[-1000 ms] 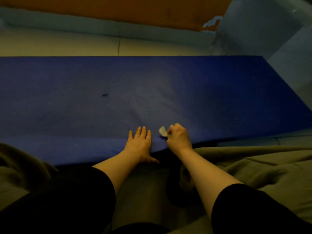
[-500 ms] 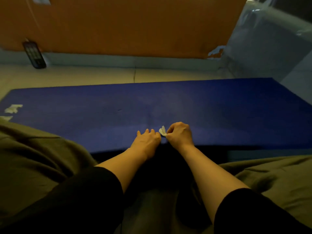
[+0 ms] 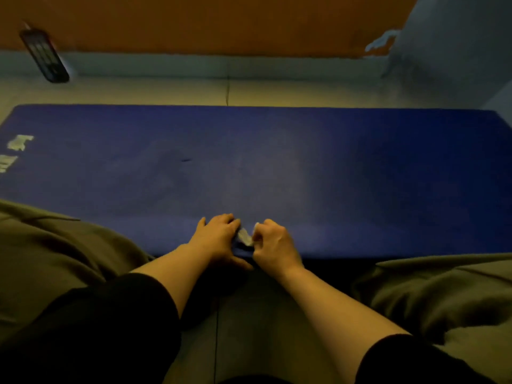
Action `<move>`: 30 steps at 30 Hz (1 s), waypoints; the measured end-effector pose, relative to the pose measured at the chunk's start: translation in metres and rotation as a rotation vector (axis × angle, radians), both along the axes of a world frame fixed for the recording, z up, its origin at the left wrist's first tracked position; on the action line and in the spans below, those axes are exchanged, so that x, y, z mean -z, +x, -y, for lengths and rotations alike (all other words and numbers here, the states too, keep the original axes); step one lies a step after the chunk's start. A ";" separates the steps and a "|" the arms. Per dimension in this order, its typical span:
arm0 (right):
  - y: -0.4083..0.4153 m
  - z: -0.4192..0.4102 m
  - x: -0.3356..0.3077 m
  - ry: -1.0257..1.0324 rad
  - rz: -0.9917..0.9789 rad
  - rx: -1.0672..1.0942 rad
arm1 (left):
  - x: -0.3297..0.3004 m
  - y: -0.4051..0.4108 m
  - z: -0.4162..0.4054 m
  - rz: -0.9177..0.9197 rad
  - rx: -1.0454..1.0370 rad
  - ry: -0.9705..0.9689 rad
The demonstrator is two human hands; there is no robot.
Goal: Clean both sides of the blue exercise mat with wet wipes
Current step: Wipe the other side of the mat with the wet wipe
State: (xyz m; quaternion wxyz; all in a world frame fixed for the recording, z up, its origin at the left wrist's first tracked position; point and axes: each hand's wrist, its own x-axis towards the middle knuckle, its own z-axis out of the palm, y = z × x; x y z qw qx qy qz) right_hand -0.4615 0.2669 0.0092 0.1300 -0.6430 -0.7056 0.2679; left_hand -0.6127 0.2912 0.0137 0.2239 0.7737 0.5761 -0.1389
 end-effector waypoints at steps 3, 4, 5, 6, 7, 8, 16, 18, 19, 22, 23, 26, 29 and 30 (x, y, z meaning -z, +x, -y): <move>0.041 0.004 0.003 0.023 0.055 0.208 | -0.006 0.003 -0.013 0.048 -0.016 -0.070; 0.053 0.006 0.002 0.039 0.093 0.285 | -0.008 0.004 -0.017 0.056 -0.010 -0.088; 0.059 0.008 0.001 0.059 0.137 0.345 | -0.009 0.006 -0.019 0.070 -0.002 -0.105; 0.057 0.010 0.001 0.094 0.158 0.378 | -0.010 0.008 -0.021 0.078 0.009 -0.114; 0.047 0.014 -0.001 0.127 0.147 0.377 | -0.010 0.011 -0.022 0.082 0.019 -0.114; 0.031 0.018 -0.001 0.150 0.114 0.338 | -0.010 0.013 -0.021 0.081 0.022 -0.105; 0.039 0.018 0.003 0.055 0.175 0.210 | -0.001 0.015 -0.018 0.090 -0.019 -0.130; 0.054 0.012 0.003 0.043 0.275 0.350 | -0.002 0.014 -0.020 0.097 -0.017 -0.139; 0.049 0.009 0.003 0.037 0.284 0.367 | -0.002 0.015 -0.021 0.095 -0.019 -0.137; 0.010 0.001 0.004 0.023 0.141 0.165 | 0.001 0.016 -0.022 0.098 -0.054 -0.106; -0.003 0.001 0.006 0.022 0.093 0.062 | 0.003 0.016 -0.022 0.102 -0.066 -0.087; 0.000 -0.004 0.012 0.000 0.090 -0.009 | 0.005 0.022 -0.022 0.050 -0.068 -0.090; 0.046 -0.019 0.019 -0.015 0.191 0.279 | 0.003 0.028 -0.028 -0.056 -0.015 -0.128; 0.057 -0.024 0.022 -0.015 0.224 0.369 | 0.004 0.027 -0.031 -0.073 -0.001 -0.129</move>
